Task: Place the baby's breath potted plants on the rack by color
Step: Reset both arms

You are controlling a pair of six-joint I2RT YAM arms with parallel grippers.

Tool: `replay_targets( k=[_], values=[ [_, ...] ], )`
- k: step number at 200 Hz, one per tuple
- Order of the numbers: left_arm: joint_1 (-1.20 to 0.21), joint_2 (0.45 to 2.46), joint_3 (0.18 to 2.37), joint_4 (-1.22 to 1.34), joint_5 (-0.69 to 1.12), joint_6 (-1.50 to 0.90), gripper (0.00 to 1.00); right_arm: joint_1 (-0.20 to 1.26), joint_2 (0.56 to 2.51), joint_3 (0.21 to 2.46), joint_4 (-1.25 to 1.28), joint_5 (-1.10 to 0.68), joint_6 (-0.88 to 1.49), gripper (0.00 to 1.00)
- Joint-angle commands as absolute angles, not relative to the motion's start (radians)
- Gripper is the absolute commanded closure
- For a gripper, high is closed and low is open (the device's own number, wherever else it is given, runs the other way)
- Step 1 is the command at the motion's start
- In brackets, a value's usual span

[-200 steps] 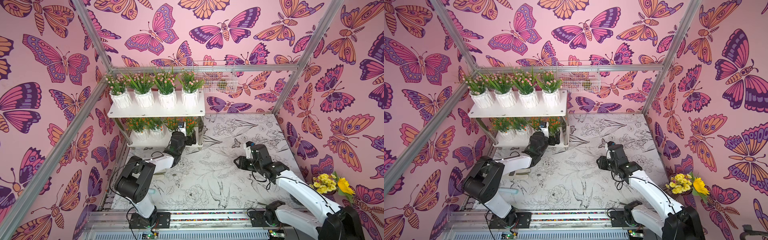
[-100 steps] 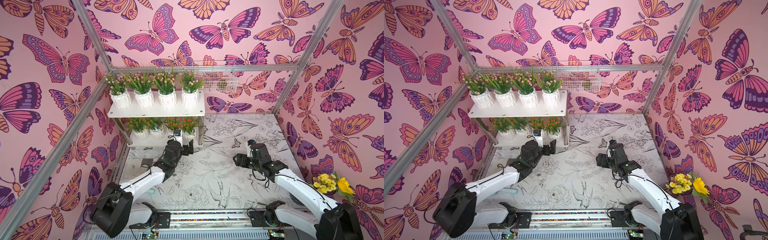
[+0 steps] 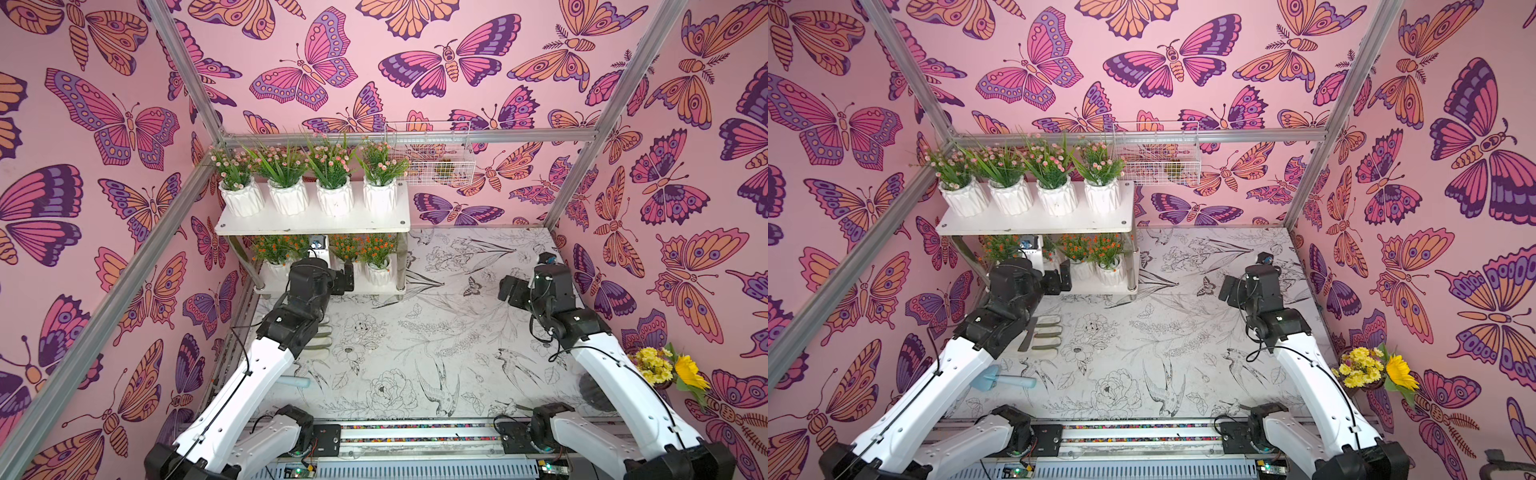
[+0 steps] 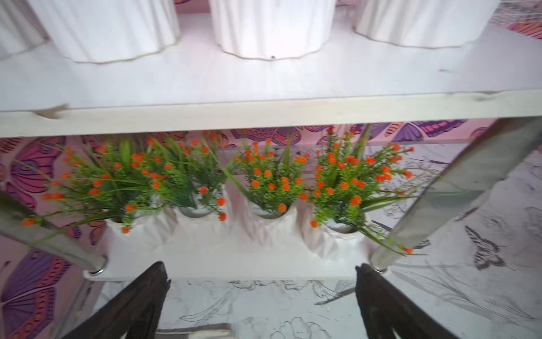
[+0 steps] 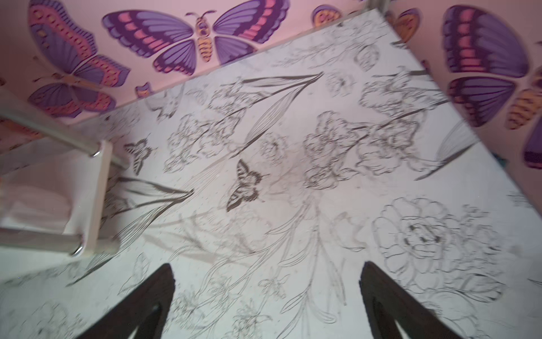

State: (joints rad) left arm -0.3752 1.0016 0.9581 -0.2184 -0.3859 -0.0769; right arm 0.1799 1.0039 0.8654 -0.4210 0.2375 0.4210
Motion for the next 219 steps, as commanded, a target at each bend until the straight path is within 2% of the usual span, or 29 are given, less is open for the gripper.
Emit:
replay_targets(
  k=[1, 33, 54, 90, 110, 146, 162, 176, 189, 204, 219],
  values=[
    [-0.331, 0.99, 0.831, -0.095, -0.443, 0.045, 0.0, 0.174, 0.991, 0.814, -0.331, 0.427, 0.347, 0.01],
    [-0.194, 1.034, 0.639, 0.14, -0.326, 0.031, 0.0, 0.151, 1.026, 0.69, -0.082, 0.497, 0.202, 0.01],
    [-0.113, 1.116, 0.505, 0.347, -0.298, 0.005, 0.0, 0.108, 1.082, 0.652, 0.004, 0.453, 0.194, 0.01],
    [-0.084, 1.315, 0.34, 0.764, -0.315, 0.033, 0.0, 0.101, 1.192, 0.556, 0.258, 0.427, 0.119, 0.01],
    [-0.079, 1.39, 0.292, 0.892, -0.292, 0.034, 0.0, 0.1, 1.263, 0.539, 0.346, 0.402, 0.095, 0.01],
    [-0.076, 1.5, 0.29, 1.009, -0.226, 0.059, 0.0, 0.097, 1.39, 0.526, 0.488, 0.347, 0.068, 0.01],
    [-0.065, 1.476, 0.301, 0.939, -0.197, 0.042, 0.0, 0.091, 1.446, 0.487, 0.613, 0.298, 0.038, 0.01],
    [-0.054, 1.513, 0.307, 0.964, -0.162, 0.045, 0.0, 0.079, 1.492, 0.442, 0.757, 0.238, 0.025, 0.01],
    [-0.048, 1.569, 0.309, 1.032, -0.148, 0.06, 0.0, 0.035, 1.484, 0.437, 0.728, 0.115, 0.038, 0.01],
    [-0.04, 1.526, 0.355, 0.895, -0.137, 0.033, 0.0, 0.0, 1.501, 0.418, 0.774, 0.021, 0.041, 0.01],
    [-0.017, 1.556, 0.356, 0.949, -0.095, 0.032, 0.0, -0.004, 1.513, 0.381, 0.862, -0.058, 0.017, 0.01]
  ],
)
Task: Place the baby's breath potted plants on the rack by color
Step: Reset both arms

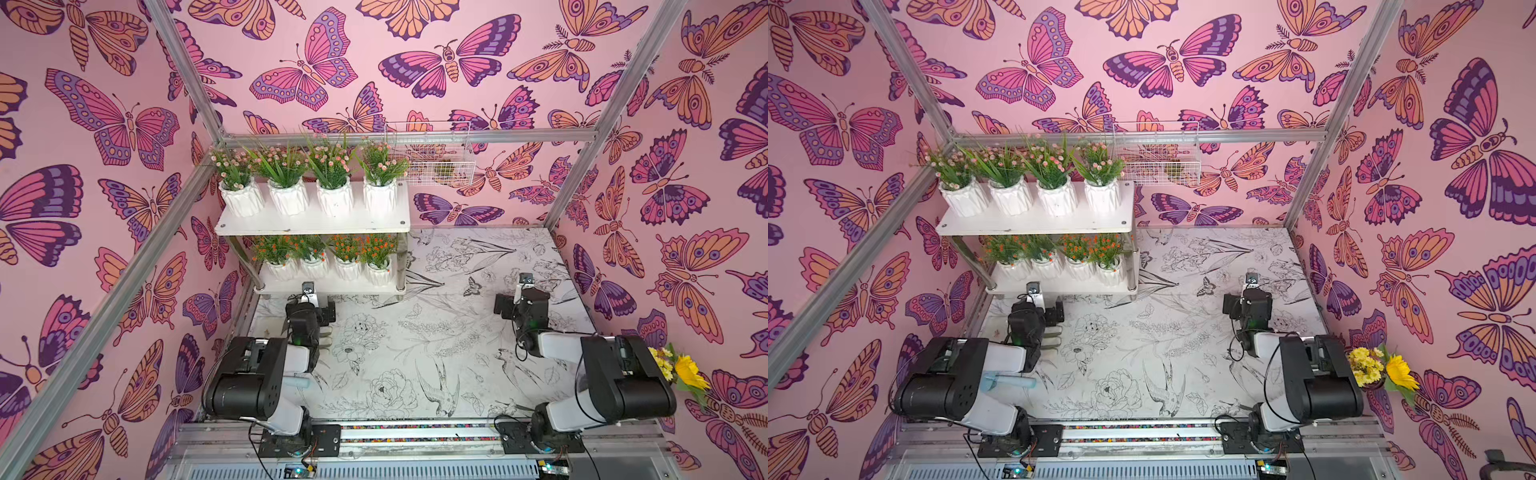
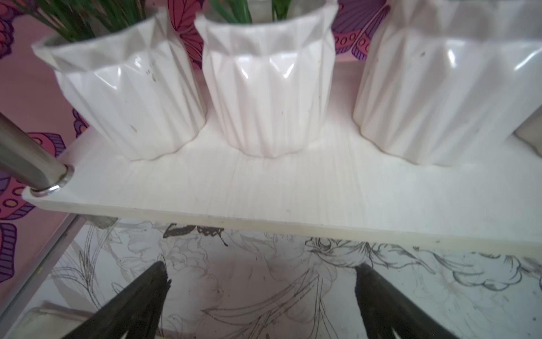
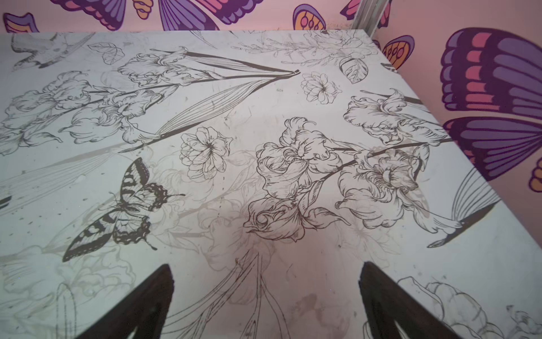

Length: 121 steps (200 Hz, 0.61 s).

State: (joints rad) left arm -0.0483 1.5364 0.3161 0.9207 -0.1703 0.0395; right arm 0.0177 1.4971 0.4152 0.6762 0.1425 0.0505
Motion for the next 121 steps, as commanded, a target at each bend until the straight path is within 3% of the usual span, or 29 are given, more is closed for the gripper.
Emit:
replay_targets(
  k=[1, 121],
  values=[
    [-0.017, 1.555, 0.356, 0.948, -0.095, 0.031, 0.0, -0.005, 1.513, 0.381, 0.864, -0.063, 0.015, 0.01],
    [-0.017, 1.543, 0.36, 0.917, -0.095, 0.024, 0.0, -0.016, 1.507, 0.391, 0.83, -0.088, 0.015, 0.01]
  ],
)
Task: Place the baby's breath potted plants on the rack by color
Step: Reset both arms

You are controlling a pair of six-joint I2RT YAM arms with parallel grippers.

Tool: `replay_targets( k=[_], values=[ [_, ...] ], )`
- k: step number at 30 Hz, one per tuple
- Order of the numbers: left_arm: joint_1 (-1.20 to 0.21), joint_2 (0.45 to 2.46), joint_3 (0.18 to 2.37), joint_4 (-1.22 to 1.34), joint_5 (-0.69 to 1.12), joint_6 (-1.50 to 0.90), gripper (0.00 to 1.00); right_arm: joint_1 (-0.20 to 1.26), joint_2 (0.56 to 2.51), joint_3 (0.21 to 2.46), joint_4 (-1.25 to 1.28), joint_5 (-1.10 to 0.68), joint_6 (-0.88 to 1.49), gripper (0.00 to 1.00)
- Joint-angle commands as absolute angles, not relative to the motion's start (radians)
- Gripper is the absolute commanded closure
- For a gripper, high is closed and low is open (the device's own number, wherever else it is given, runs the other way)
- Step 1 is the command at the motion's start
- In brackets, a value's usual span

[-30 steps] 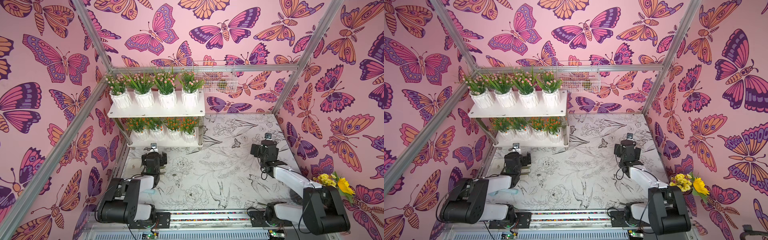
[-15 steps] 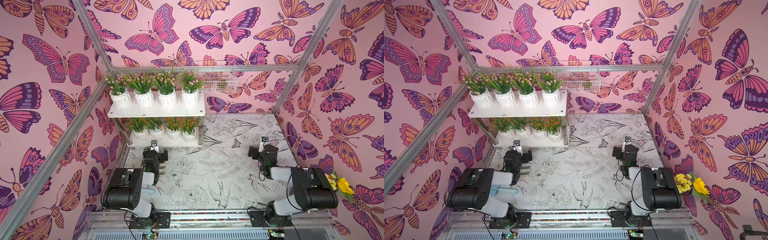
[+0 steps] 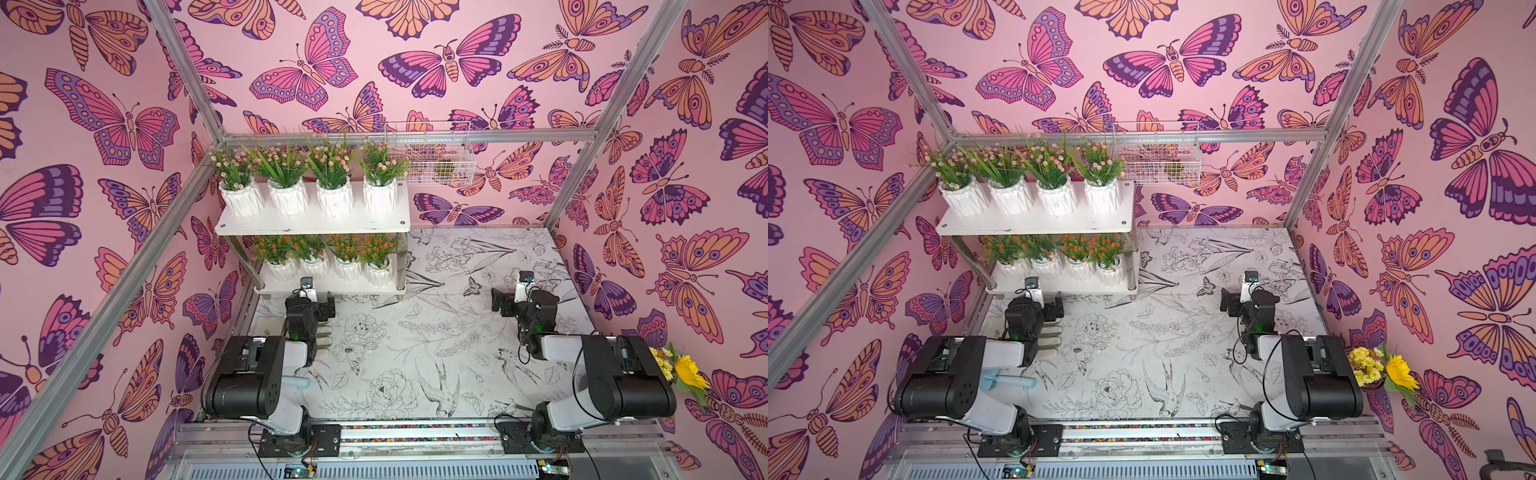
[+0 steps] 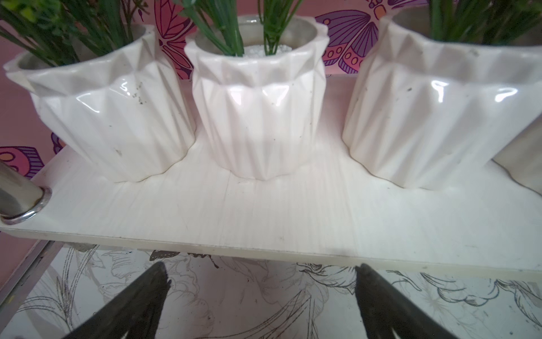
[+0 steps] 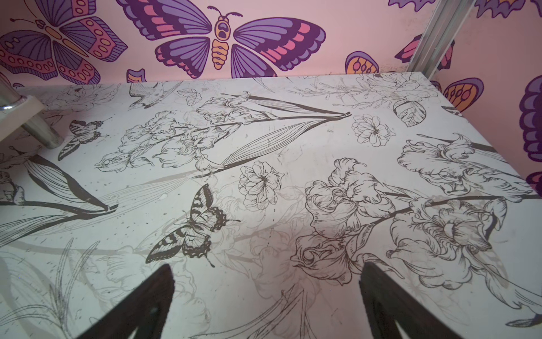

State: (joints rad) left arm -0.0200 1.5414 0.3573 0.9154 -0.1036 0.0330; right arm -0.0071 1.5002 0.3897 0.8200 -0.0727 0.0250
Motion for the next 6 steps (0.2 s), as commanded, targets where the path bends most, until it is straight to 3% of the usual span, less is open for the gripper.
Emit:
replay_targets(
  k=[1, 6],
  values=[
    [-0.017, 1.543, 0.36, 0.917, -0.095, 0.023, 0.0, -0.015, 1.508, 0.393, 0.83, -0.089, 0.015, 0.01],
    [-0.016, 1.545, 0.36, 0.923, -0.095, 0.025, 0.0, -0.016, 1.503, 0.388, 0.831, -0.088, 0.015, 0.01]
  ],
)
